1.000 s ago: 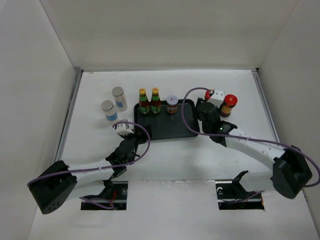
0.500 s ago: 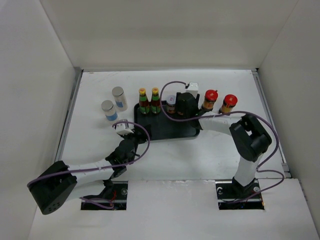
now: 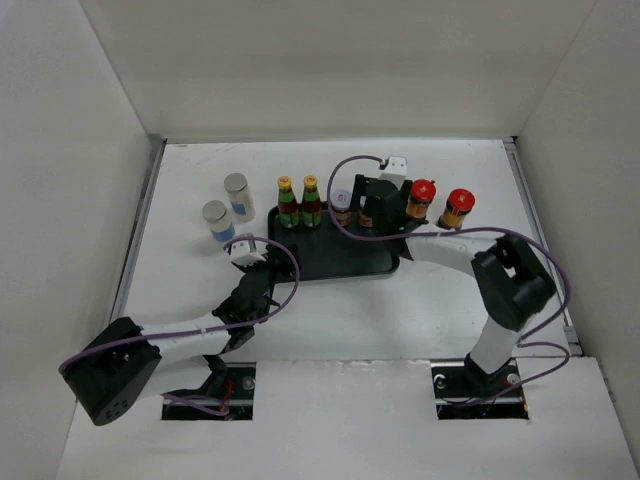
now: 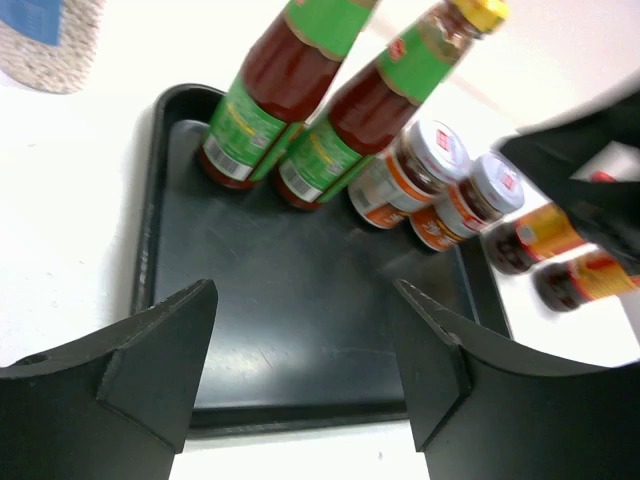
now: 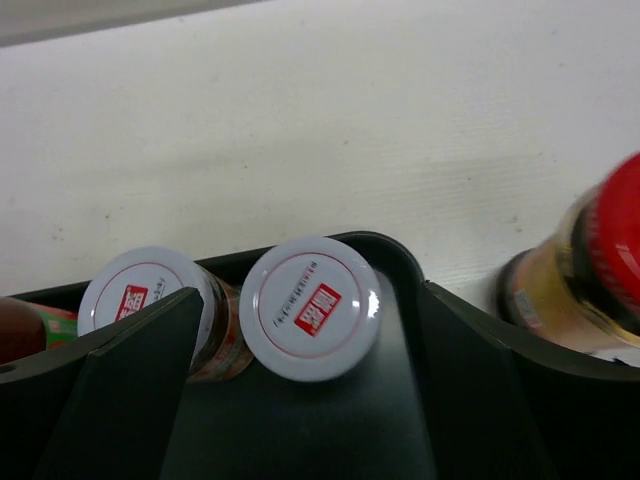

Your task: Organize the condiment bottles

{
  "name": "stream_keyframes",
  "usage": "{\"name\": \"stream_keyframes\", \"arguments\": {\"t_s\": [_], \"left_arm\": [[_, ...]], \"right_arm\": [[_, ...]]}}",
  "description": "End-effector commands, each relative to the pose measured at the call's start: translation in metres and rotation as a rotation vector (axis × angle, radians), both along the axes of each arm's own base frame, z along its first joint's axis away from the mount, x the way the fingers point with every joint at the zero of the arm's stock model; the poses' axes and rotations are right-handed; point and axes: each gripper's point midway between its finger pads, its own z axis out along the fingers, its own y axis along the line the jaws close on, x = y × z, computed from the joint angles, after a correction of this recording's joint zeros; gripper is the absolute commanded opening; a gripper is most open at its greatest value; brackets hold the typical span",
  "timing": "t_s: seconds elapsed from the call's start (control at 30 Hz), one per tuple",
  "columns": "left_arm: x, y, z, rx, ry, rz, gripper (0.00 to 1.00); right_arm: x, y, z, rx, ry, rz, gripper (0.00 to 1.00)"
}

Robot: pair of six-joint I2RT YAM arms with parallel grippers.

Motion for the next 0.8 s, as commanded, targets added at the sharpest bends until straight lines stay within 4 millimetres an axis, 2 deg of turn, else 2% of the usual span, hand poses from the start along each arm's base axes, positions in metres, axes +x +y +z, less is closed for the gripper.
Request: {"name": "stream_keyframes", "arguments": {"t_s": [0.0,0.07,0.17,0.2,0.27,0.33,0.47,0.57,0.63,0.7,0.77], "left_arm": [[0.014,-0.002,0.026,-0.027,-0.047,0.021,0.67],[0.015,-0.001,0.033,-0.01,-0.042,0.031,0.66],[0.021,0.004,0.048,0.024,-0.024,0.063,0.58],[0.022,0.008,0.051,0.042,-0.007,0.08,0.55],[0.024,0.021,0.055,0.088,0.034,0.123,0.46],[0.027,0.043,0.061,0.135,0.078,0.196,0.39],[0.032,0.084,0.078,0.203,0.143,0.319,0.4],[0.036,0.116,0.083,0.249,0.19,0.429,0.48],[0.04,0.145,0.086,0.264,0.205,0.533,0.55],[0.047,0.158,0.092,0.257,0.199,0.576,0.61],[0.058,0.16,0.094,0.275,0.213,0.582,0.67]], "right_arm": [[-0.017,-0.007,0.069,0.107,-0.151,0.007,0.94],[-0.043,-0.009,0.07,0.13,-0.146,0.04,0.84],[-0.081,-0.013,0.056,0.185,-0.1,0.093,0.37],[-0.092,-0.014,0.051,0.202,-0.08,0.108,0.28],[-0.108,-0.019,0.044,0.217,-0.054,0.132,0.2],[-0.12,-0.024,0.039,0.224,-0.047,0.147,0.18],[-0.132,-0.02,0.025,0.281,-0.043,0.182,0.26],[-0.136,-0.008,0.011,0.3,-0.035,0.223,0.34],[-0.14,-0.001,0.007,0.284,-0.025,0.25,0.37],[-0.142,0.003,0.004,0.281,-0.023,0.263,0.4],[-0.141,0.006,0.003,0.282,-0.024,0.27,0.44]]}}
